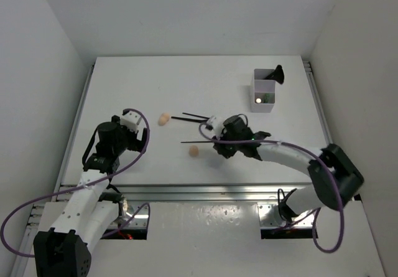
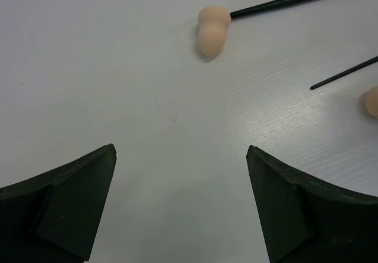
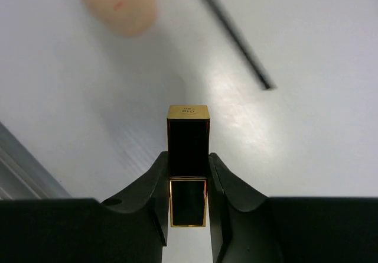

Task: Organize the makeup

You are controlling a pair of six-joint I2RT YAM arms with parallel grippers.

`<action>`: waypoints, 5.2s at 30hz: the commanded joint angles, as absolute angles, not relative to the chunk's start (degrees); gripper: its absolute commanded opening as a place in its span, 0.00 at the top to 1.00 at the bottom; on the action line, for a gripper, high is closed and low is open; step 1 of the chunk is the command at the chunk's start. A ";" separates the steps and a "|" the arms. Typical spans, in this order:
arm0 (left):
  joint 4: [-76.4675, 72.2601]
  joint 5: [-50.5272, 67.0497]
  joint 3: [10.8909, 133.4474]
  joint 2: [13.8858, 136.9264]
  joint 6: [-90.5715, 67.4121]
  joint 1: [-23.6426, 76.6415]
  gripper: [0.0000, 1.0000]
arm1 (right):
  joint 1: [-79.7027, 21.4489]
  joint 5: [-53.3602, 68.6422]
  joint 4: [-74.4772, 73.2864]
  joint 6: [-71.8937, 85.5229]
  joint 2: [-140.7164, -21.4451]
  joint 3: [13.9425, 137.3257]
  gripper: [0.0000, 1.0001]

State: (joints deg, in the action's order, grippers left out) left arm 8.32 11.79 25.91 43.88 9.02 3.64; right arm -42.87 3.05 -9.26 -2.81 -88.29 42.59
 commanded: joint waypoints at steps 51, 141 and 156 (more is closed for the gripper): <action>4.22 9.23 33.74 60.38 13.71 1.85 0.01 | -0.44 -4.66 48.15 12.04 -104.15 45.62 1.00; 3.69 9.76 31.11 58.27 13.71 1.85 0.01 | 3.78 5.97 25.38 9.14 -102.04 58.71 0.98; 3.69 9.76 31.11 57.74 13.71 1.85 0.01 | 4.75 5.80 67.40 12.39 -104.76 42.28 1.00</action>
State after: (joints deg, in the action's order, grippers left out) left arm 5.50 9.21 31.42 58.96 13.28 2.52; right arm 4.03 5.93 54.68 10.13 -103.61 43.44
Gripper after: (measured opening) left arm 0.984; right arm 0.262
